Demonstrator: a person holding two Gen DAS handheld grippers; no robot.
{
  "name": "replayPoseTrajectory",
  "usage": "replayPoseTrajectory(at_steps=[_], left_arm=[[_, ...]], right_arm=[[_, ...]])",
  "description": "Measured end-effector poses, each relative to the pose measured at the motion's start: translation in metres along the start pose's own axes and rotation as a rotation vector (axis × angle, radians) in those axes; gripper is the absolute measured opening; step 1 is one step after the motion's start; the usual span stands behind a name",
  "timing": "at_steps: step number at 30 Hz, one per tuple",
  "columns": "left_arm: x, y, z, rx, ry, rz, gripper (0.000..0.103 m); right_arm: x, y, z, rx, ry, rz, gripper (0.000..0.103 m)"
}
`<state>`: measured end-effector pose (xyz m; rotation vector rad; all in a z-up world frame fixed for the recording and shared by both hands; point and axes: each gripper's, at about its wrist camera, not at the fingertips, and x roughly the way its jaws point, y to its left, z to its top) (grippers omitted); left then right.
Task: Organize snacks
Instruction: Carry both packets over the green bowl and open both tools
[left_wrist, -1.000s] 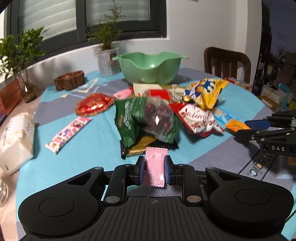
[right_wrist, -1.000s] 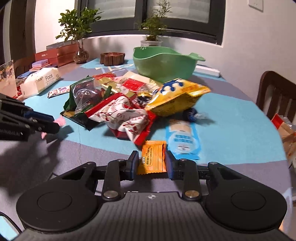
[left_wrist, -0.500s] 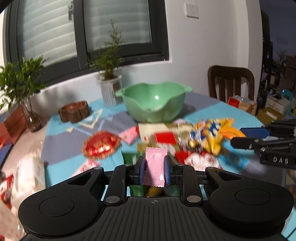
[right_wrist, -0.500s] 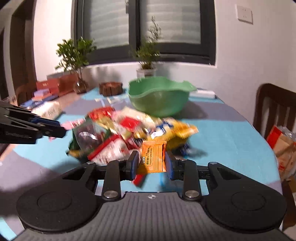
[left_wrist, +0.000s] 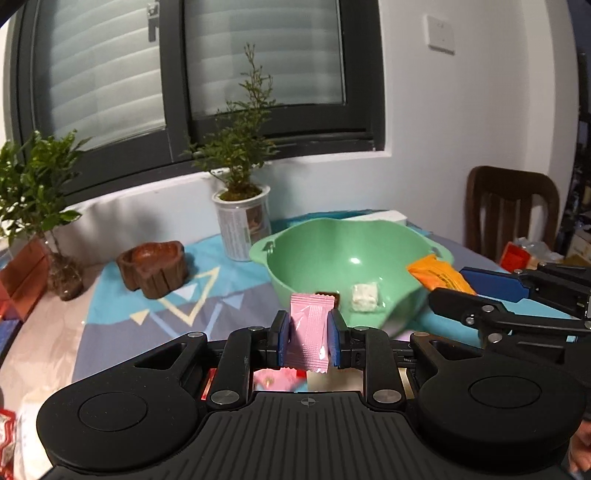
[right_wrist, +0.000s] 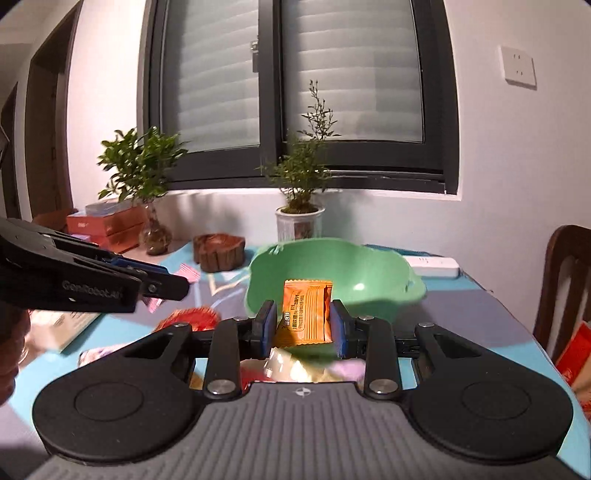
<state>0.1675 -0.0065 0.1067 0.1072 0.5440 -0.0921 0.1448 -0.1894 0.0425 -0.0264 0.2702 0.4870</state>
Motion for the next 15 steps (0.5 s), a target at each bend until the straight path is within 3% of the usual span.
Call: replayPoseTrajectory(at_steps=[8, 15], left_arm=[[0.054, -0.004, 0.016, -0.004, 0.047, 0.031, 0.085], [0.074, -0.007, 0.018, -0.002, 0.058, 0.042, 0.086]], right_arm=[[0.052, -0.011, 0.011, -0.034, 0.018, -0.022, 0.037], [0.079, -0.017, 0.006, -0.042, 0.054, -0.045, 0.037]])
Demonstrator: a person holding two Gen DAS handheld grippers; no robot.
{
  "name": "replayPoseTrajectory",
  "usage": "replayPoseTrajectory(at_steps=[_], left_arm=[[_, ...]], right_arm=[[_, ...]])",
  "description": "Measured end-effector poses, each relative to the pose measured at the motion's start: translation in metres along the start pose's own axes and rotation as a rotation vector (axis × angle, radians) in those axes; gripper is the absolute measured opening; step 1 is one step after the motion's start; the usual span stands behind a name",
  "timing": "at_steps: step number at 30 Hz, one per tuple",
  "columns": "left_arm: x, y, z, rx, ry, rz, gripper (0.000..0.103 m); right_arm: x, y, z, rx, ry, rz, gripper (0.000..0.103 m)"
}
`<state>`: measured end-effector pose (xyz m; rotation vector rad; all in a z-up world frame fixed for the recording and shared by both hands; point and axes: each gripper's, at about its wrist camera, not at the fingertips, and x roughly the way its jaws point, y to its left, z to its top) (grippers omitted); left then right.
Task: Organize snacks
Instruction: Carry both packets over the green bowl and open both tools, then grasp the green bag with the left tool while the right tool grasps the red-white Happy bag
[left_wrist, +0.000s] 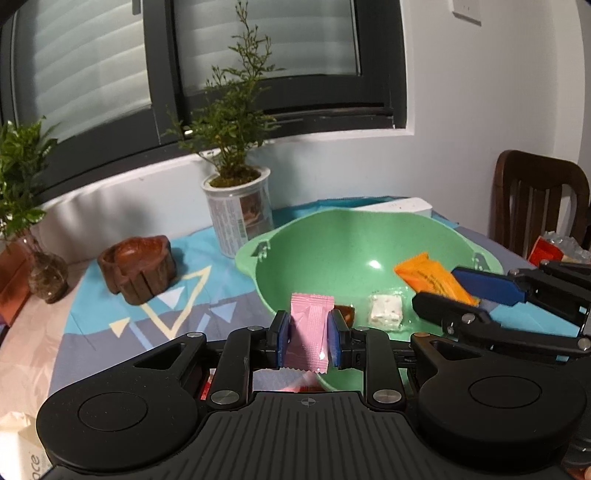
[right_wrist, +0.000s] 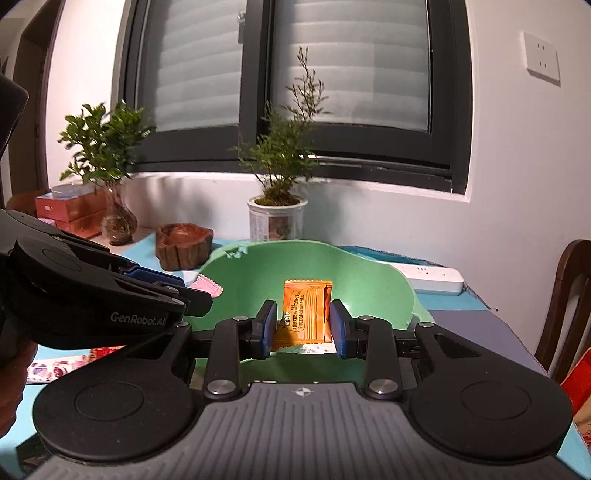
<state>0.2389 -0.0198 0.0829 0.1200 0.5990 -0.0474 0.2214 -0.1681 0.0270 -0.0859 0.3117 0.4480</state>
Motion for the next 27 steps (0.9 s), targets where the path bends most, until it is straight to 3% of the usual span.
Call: replayPoseTrajectory(at_steps=[3, 7, 14, 22, 27], left_arm=[[0.001, 0.001, 0.003, -0.014, 0.008, -0.010, 0.093], [-0.002, 0.002, 0.004, -0.021, 0.009, -0.012, 0.102], [-0.037, 0.012, -0.010, -0.049, -0.011, -0.018, 0.103], [-0.099, 0.041, -0.074, -0.126, -0.006, -0.019, 0.103], [-0.127, 0.059, -0.132, -0.205, 0.011, -0.025, 0.103]], right_arm=[[0.004, -0.001, -0.001, 0.000, 0.013, -0.001, 0.038], [0.000, -0.006, -0.001, 0.032, 0.012, -0.006, 0.060], [-0.031, -0.014, -0.004, 0.086, -0.013, -0.011, 0.077], [-0.102, -0.011, -0.034, 0.153, -0.062, 0.033, 0.098], [-0.144, -0.005, -0.071, 0.208, -0.061, 0.097, 0.100]])
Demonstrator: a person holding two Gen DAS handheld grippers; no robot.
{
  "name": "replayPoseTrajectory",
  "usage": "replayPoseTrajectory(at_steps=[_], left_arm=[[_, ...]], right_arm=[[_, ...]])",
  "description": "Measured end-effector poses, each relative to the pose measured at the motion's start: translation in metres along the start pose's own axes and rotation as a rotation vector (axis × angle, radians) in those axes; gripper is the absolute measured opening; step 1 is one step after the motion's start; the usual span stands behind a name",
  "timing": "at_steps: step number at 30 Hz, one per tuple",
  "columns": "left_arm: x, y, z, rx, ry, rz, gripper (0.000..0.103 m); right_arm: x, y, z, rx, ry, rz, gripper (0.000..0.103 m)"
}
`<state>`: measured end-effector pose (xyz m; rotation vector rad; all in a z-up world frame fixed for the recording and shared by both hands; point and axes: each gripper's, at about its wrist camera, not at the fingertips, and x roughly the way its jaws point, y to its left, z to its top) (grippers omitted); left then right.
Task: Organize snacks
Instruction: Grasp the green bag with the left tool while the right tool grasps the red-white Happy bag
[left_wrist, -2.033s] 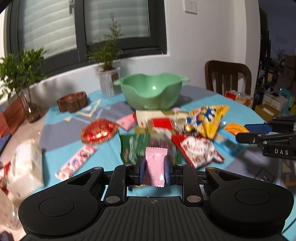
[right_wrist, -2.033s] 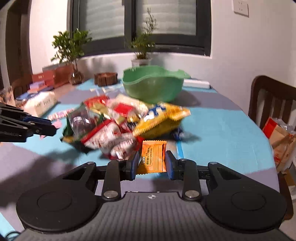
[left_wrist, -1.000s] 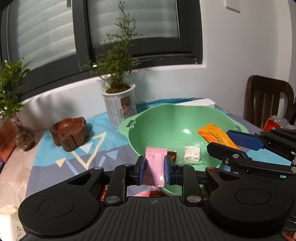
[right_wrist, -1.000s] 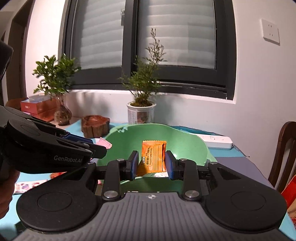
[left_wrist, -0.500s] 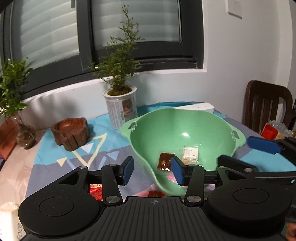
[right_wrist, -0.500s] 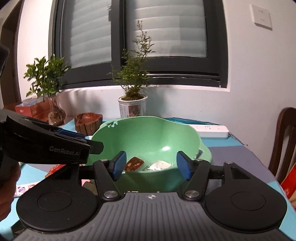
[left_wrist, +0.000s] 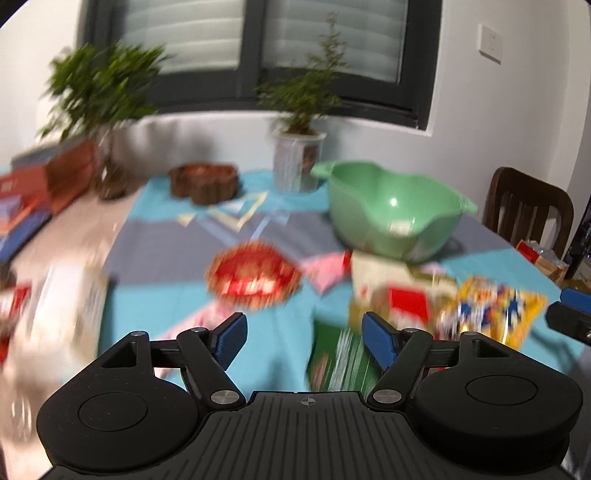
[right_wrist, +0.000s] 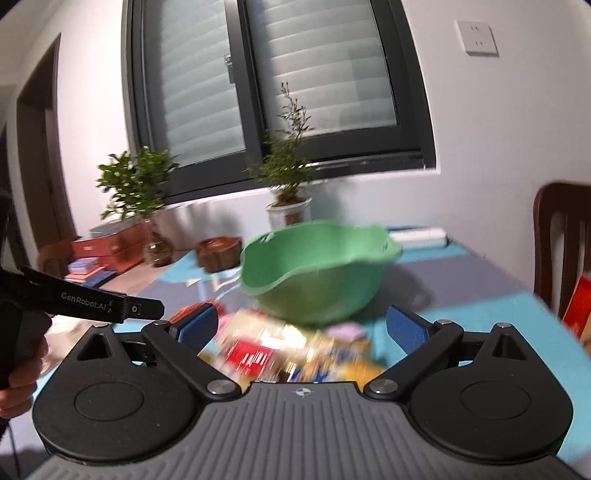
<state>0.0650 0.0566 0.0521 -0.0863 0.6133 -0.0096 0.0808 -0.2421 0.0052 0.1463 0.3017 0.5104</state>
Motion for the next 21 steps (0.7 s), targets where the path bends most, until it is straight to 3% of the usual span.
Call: replayPoseTrajectory(at_steps=[5, 11, 15, 21], left_arm=[[-0.009, 0.012, -0.039, -0.006, 0.046, 0.025, 0.103], [-0.020, 0.004, -0.035, -0.002, 0.030, -0.015, 0.103], [-0.020, -0.015, -0.026, 0.052, -0.022, -0.060, 0.103], [0.016, -0.041, -0.020, 0.093, 0.040, -0.038, 0.103]], right_arm=[[-0.024, -0.005, -0.033, 0.033, 0.053, 0.001, 0.100], [-0.026, -0.005, -0.049, 0.071, 0.120, 0.004, 0.100], [-0.021, 0.020, -0.051, -0.008, 0.145, 0.052, 0.100], [0.007, 0.055, -0.058, -0.163, 0.226, 0.066, 0.100]])
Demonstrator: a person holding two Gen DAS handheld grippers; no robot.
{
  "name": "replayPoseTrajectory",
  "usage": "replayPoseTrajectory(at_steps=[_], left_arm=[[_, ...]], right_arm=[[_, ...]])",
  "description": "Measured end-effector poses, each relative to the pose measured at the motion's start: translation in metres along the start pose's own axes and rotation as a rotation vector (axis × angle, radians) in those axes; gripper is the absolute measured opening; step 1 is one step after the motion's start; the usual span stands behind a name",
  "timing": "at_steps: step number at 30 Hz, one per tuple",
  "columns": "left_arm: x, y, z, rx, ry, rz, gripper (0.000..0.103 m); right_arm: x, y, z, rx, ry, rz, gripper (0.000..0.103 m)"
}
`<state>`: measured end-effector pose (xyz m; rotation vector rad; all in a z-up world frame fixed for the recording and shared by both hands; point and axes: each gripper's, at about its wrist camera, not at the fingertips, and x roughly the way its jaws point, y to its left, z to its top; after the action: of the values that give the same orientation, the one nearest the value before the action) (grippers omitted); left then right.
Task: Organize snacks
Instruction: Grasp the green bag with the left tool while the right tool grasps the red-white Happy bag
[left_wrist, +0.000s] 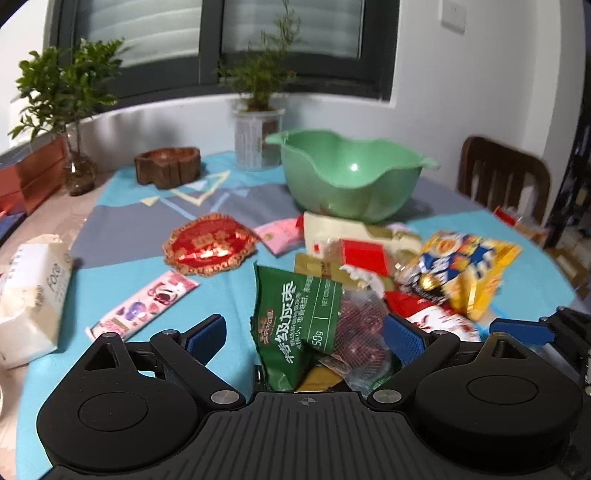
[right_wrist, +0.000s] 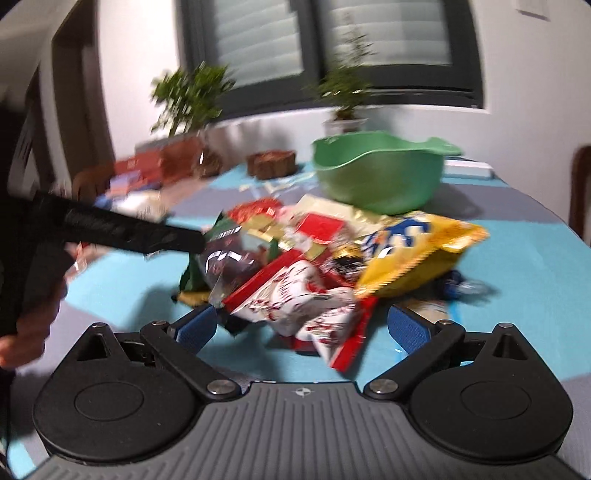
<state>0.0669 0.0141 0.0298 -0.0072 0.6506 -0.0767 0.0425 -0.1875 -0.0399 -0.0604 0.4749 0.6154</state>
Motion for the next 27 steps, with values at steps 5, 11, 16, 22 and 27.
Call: replayPoseTrajectory(at_steps=[5, 11, 16, 22, 27], left_arm=[[0.017, 0.000, -0.002, -0.012, 0.013, -0.034, 0.103], [0.021, 0.002, -0.010, 0.003, 0.004, -0.068, 0.103], [0.018, -0.007, -0.013, 0.059, -0.012, -0.080, 0.103], [0.011, -0.005, -0.016, 0.050, -0.024, -0.085, 0.103], [-0.002, 0.003, -0.016, 0.008, -0.045, -0.091, 0.103]], right_arm=[[0.029, 0.003, 0.004, -0.005, 0.083, -0.025, 0.100], [0.046, -0.001, 0.010, 0.024, 0.112, -0.044, 0.102], [0.044, -0.008, 0.008, 0.069, 0.105, -0.062, 0.084], [0.028, -0.003, 0.000, 0.064, 0.063, -0.067, 0.076], [0.015, 0.002, -0.006, 0.077, 0.048, -0.044, 0.075]])
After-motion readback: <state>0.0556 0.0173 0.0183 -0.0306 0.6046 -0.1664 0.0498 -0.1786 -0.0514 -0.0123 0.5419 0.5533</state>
